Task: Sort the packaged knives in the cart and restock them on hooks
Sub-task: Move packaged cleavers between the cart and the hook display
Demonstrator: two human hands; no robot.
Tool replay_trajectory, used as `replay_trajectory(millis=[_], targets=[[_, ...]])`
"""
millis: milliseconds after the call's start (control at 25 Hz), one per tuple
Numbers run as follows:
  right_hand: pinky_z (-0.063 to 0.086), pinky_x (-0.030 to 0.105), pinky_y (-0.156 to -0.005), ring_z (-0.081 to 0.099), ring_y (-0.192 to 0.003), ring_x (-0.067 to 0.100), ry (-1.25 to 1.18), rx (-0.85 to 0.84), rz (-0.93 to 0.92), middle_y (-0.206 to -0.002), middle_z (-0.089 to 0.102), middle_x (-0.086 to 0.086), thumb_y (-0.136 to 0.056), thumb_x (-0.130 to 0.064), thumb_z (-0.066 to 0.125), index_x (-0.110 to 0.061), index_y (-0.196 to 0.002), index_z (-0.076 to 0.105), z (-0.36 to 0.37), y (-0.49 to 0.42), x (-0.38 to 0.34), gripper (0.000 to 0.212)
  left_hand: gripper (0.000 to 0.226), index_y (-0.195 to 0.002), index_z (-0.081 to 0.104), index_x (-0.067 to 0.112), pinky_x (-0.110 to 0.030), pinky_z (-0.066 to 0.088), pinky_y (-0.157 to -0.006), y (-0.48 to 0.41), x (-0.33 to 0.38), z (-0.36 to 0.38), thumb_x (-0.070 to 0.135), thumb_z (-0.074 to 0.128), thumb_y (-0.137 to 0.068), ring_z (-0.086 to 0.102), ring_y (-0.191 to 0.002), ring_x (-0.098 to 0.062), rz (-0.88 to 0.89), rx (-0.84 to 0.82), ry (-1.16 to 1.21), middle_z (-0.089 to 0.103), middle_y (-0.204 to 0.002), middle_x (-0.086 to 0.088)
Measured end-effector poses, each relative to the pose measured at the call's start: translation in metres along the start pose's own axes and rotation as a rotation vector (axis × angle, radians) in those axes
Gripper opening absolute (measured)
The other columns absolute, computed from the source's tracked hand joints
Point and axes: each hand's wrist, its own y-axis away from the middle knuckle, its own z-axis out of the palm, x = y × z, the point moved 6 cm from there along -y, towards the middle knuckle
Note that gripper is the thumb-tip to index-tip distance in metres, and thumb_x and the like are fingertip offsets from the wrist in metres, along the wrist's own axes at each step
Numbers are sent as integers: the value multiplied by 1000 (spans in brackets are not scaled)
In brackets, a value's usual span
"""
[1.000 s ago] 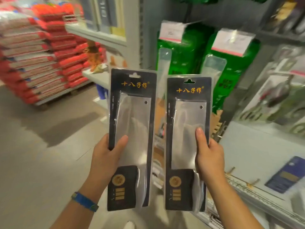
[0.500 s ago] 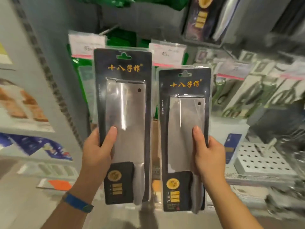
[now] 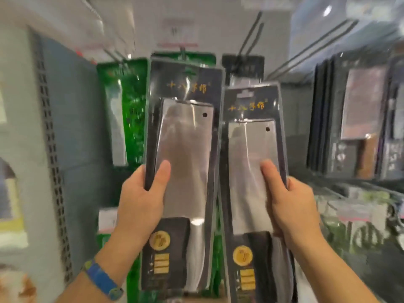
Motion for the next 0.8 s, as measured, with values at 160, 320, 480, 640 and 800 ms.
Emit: replay_trajectory(millis=[160,320,480,640,800], targets=[[35,33,-47,33,-39,14,-10,25,-30,-46,33,-3,-68,-91,51,-18,-55,34,-2,-42,-32,76,39,-84,71,34,-31,58,-60,-39,10,4,69,57,-75,70,-68,-15,-47,3,63,74,-77,1],[26,33,-51,29,-44,15,22,97,-15,-49,27,-2,-66,-89,49,-18,-60,27,-20,-60,-40,75,49,-83,73,30,-30,53,-65,-50,7,16,73,54,-69,69,-70,-8,-84,-17,54,74,-79,10],[29,35,-51,35,-48,20,48,132,-69,-50,32,2,-70,-88,49,-16,-58,30,-46,-78,-52,75,50,-86,73,24,-30,54,-68,-54,13,43,69,57,-69,68,-71,-3,-70,-67,1,74,-81,11],[31,38,-51,35,-49,24,126,203,-154,-53,33,7,-72,-87,48,-14,-57,33,-83,-104,-70,76,49,-79,72,20,-32,54,-69,-60,23,74,66,59,-68,67,-67,-7,-34,-81,-23,72,-73,2],[30,36,-50,35,-44,18,162,241,-247,-45,33,-1,-71,-85,50,-15,-55,31,-110,-129,-92,74,41,-82,69,24,-24,49,-67,-66,30,99,63,66,-71,64,-68,0,-51,-23,-38,72,-75,4]])
